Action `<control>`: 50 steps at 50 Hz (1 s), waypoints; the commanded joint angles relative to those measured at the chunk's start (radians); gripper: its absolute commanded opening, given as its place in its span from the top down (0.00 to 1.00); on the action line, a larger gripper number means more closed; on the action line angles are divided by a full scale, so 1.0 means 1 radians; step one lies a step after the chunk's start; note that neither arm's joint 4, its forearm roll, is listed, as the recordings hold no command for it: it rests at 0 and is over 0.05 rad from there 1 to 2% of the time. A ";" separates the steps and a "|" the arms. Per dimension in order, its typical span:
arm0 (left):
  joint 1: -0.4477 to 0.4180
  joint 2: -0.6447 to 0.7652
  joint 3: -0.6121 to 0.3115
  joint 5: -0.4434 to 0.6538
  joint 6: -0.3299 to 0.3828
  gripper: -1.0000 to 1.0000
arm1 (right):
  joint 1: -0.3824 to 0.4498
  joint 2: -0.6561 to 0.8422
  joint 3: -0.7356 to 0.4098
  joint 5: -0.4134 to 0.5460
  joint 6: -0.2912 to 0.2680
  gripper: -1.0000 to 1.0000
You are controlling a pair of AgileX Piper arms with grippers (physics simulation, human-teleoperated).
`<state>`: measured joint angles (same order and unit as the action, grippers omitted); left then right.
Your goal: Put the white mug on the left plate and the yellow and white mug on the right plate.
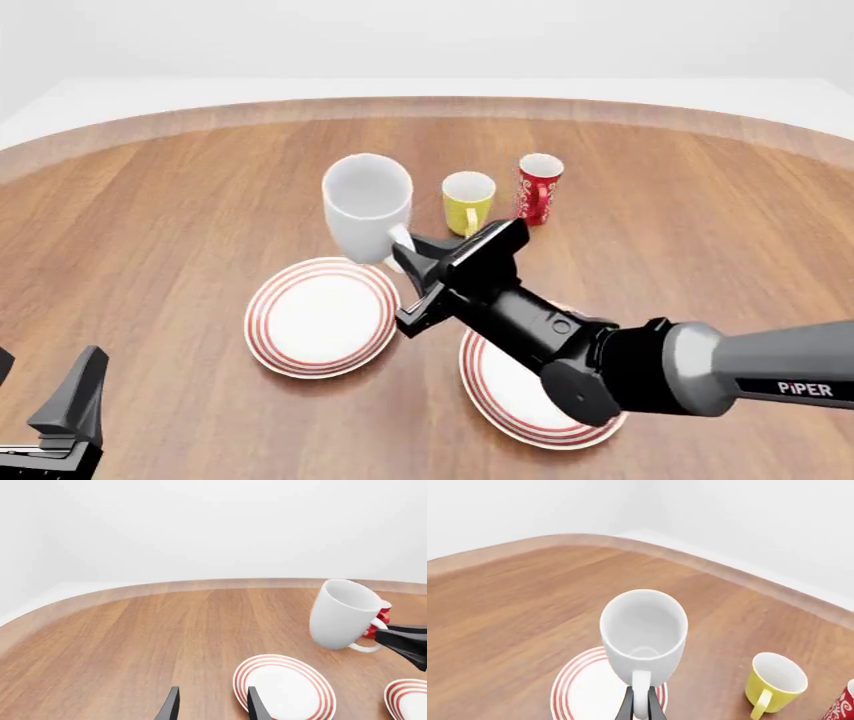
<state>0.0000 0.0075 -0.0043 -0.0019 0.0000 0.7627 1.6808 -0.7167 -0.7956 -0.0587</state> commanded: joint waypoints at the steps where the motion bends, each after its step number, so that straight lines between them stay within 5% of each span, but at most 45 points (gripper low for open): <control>1: 0.000 0.000 0.000 0.000 0.000 0.00 | 0.035 0.043 -0.028 0.000 0.007 1.00; 50: 0.000 0.000 0.000 0.000 0.000 0.00 | 0.089 0.211 -0.119 0.027 0.014 1.00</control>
<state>0.0000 0.0075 -0.0043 -0.0019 0.0000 0.8465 1.8655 -0.8171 -0.7700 -0.0530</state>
